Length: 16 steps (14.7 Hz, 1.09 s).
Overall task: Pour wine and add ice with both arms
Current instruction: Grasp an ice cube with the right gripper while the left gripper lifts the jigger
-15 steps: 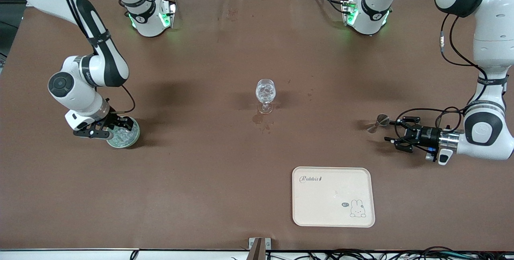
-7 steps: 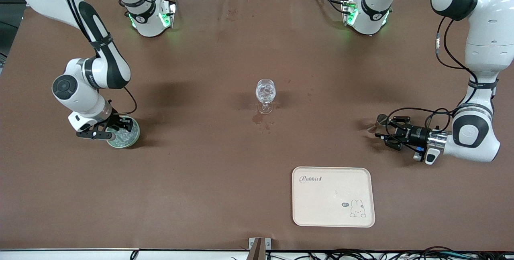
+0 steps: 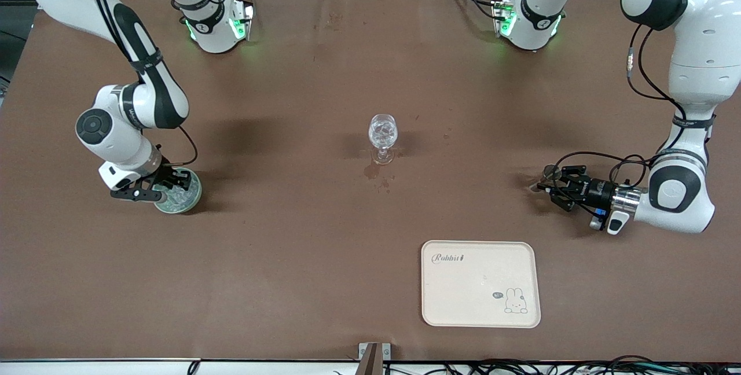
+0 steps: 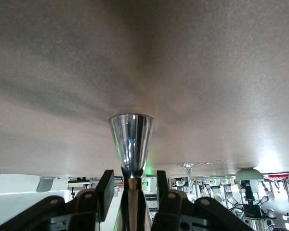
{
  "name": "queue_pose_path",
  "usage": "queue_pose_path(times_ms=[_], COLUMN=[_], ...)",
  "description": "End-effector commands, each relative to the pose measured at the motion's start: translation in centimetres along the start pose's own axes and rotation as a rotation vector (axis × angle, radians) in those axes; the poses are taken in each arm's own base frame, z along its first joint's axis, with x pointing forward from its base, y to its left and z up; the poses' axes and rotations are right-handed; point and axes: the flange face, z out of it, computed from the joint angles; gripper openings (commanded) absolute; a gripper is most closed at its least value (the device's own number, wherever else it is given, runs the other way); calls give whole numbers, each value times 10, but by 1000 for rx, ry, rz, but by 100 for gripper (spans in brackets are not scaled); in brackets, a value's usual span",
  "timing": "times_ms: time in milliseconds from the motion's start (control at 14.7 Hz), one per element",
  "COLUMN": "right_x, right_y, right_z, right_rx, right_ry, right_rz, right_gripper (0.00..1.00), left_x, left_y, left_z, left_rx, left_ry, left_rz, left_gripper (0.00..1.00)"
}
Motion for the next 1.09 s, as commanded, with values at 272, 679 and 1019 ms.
queue_pose_path(times_ms=[272, 679, 1019], right_x=[4, 3, 10], right_y=[3, 5, 4], right_z=[4, 7, -2], right_rx=[-7, -12, -14], right_ry=[9, 3, 6], right_rz=[-13, -17, -11], right_gripper=[44, 22, 1], left_x=[10, 2, 1], left_y=[-7, 1, -2], left_z=[6, 5, 3], left_rx=[-13, -11, -8], left_ry=[-33, -28, -40], left_rz=[40, 9, 5], left_gripper=[28, 27, 24])
